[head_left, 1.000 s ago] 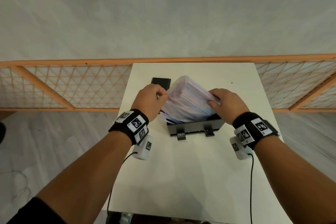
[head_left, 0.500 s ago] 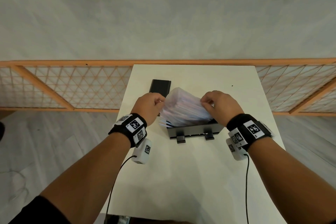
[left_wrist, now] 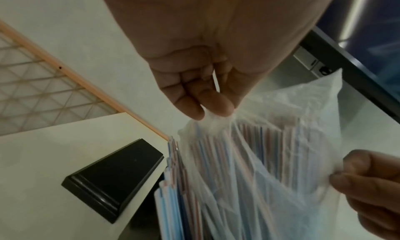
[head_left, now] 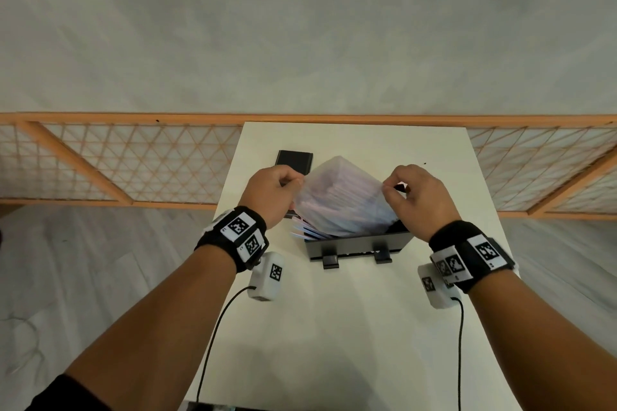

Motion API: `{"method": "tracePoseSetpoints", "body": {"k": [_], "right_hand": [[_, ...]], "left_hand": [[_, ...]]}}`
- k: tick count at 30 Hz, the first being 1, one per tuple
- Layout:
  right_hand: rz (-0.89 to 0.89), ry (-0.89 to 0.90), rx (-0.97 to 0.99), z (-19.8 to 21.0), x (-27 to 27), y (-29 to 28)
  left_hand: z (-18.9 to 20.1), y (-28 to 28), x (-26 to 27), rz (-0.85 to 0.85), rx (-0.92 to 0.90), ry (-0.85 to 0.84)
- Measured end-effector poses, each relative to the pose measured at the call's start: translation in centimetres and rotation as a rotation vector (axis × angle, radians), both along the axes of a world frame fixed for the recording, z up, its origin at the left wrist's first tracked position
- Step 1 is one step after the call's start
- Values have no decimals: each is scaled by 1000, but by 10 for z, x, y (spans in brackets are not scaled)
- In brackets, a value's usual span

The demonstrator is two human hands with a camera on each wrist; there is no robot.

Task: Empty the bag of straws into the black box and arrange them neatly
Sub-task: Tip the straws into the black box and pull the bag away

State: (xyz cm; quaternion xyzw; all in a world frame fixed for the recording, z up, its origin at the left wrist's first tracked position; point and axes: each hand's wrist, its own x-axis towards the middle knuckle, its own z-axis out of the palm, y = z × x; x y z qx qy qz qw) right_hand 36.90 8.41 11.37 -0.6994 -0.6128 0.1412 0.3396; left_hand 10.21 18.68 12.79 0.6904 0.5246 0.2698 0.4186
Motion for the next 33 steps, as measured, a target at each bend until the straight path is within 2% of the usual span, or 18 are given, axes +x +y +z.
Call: {"method": "tracePoseSetpoints", "body": {"k": [4, 7, 9, 11, 14, 17, 19, 23, 28, 30, 33], "right_hand": [[-17, 142, -76, 5, -3, -3], [1, 237, -95, 8, -5, 0], [5, 256, -93, 11, -7, 2], [14, 270, -88, 14, -8, 3], [76, 259, -108, 16, -6, 5], [136, 33, -165, 17, -5, 7], [124, -21, -186, 19, -6, 9], [102, 24, -169, 18, -7, 11], [113, 351, -117, 24, -8, 7], [113, 331, -155, 19, -6, 7], [123, 145, -218, 9, -5, 7]], "left_hand": [[6, -4, 4, 5, 16, -29], [12, -8, 9, -147, 88, -48], [15, -8, 16, -260, 139, 10], [17, -8, 24, -304, 184, 63], [21, -4, 30, -284, 213, 77], [23, -3, 37, -274, 214, 65], [24, -3, 43, -263, 212, 59], [26, -9, 46, -322, 360, 199], [23, -10, 39, -268, 323, 188], [24, -9, 40, -251, 347, 175], [29, -14, 45, -245, 375, 136]]}}
